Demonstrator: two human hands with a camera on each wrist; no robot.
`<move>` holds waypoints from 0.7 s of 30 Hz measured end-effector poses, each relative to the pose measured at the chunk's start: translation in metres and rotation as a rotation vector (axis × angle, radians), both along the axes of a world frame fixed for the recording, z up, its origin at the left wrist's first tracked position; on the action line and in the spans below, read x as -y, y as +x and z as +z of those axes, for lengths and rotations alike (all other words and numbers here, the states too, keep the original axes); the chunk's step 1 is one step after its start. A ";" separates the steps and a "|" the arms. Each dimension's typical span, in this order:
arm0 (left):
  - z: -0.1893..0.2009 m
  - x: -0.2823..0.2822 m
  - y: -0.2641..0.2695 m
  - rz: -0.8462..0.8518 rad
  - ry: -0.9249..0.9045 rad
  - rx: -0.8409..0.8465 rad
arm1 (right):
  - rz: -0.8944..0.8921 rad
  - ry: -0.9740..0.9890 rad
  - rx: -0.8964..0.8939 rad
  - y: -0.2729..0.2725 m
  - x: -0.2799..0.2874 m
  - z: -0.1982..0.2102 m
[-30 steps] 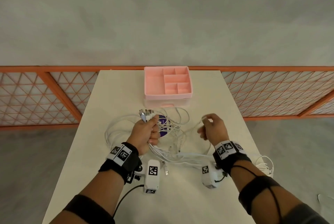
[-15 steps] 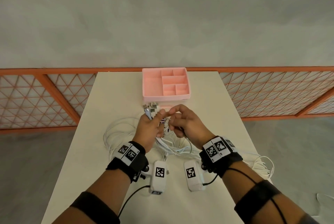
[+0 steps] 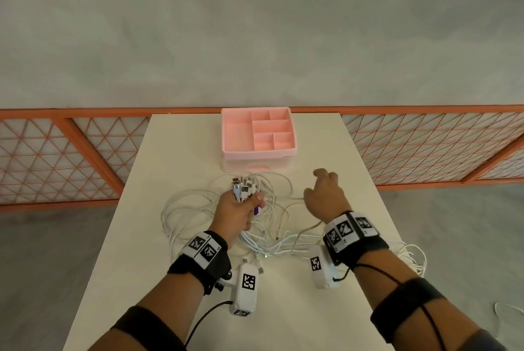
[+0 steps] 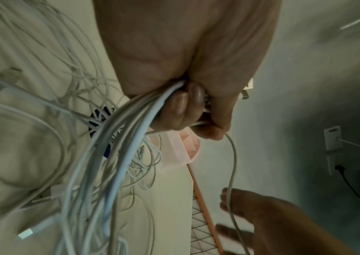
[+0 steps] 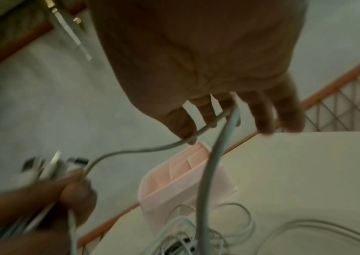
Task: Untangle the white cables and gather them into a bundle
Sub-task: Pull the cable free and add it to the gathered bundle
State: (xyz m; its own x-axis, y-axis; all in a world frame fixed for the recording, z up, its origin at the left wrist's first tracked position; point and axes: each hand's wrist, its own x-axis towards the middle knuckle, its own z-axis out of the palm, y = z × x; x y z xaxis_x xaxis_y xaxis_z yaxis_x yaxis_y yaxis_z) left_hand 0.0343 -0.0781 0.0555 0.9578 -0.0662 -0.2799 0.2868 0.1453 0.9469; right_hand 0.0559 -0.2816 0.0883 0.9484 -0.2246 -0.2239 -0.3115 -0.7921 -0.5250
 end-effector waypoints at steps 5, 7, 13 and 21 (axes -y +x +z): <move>-0.002 0.010 0.004 0.026 0.095 0.018 | 0.479 -0.098 0.219 -0.015 -0.029 -0.003; -0.003 0.010 0.004 0.037 0.117 0.014 | 0.476 0.037 0.129 -0.015 -0.036 -0.001; 0.001 0.003 0.000 -0.044 -0.019 0.033 | 0.365 0.355 0.240 -0.007 -0.038 0.025; -0.008 -0.004 -0.006 -0.108 0.009 0.021 | -0.223 0.860 0.768 0.019 -0.012 0.087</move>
